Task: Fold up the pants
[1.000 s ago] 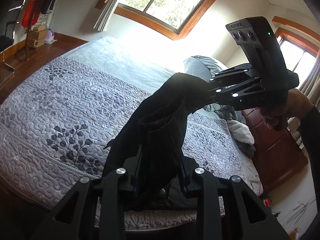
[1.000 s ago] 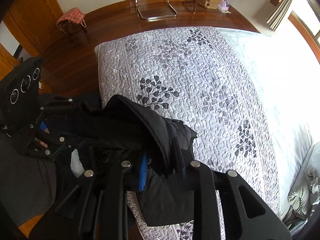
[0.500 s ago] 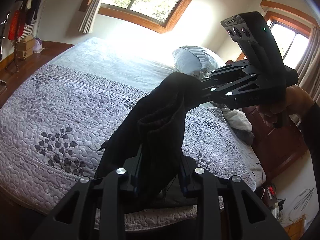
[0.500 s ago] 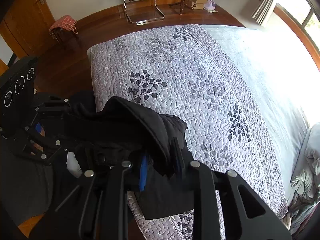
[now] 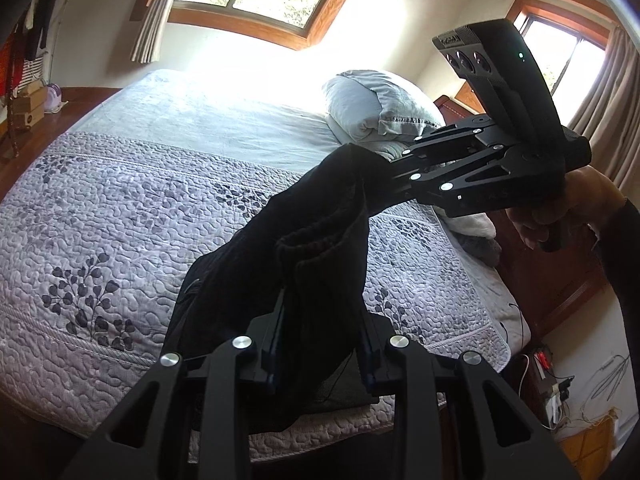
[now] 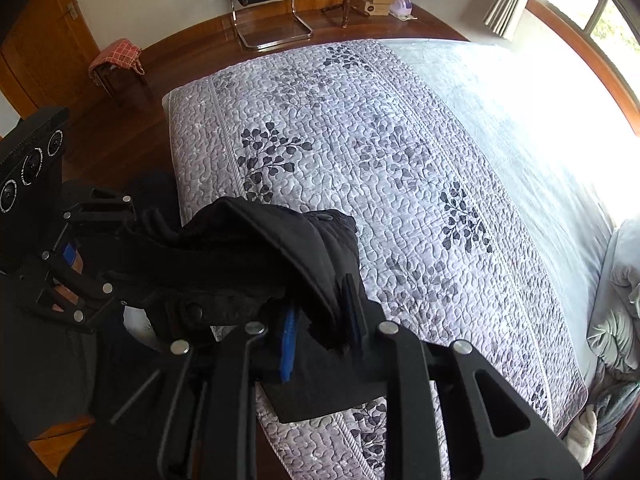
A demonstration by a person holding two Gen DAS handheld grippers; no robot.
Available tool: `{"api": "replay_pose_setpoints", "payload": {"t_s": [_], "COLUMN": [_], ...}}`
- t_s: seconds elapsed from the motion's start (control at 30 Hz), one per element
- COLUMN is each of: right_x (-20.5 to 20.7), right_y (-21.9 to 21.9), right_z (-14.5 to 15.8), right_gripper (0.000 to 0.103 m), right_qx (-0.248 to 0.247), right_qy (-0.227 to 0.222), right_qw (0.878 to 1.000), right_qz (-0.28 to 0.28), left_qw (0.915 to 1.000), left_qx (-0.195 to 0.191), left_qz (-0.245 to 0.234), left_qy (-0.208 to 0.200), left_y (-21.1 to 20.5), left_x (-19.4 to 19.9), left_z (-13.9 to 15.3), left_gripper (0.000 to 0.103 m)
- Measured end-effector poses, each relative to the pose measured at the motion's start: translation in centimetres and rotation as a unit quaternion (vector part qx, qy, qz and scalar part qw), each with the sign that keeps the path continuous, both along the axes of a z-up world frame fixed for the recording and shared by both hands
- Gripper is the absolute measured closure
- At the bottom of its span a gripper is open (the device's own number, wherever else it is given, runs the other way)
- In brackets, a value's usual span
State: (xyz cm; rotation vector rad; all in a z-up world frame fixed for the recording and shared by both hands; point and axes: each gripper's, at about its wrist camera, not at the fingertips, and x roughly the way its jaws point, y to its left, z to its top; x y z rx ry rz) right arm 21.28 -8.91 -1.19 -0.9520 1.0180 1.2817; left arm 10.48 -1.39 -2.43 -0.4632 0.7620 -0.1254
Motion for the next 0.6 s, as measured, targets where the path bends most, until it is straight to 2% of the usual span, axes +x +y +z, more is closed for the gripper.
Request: {"api": "replay_pose_setpoints", "payload": {"t_s": [0.6], "right_x": [3.0], "right_y": [-6.5], "right_z": [-3.1], "right_gripper": [0.086], "right_qx": [0.008], "right_qy": [-0.002], "right_qw": [1.000], "right_qz": [-0.016], "left_qw": [0.9988], "left_qx": [0.007], "left_qz": [-0.043], "left_qy": [0.025], "left_y": [-5.7], "left_x": [2.8], "left_z": [-3.1], "left_gripper": [0.073]}}
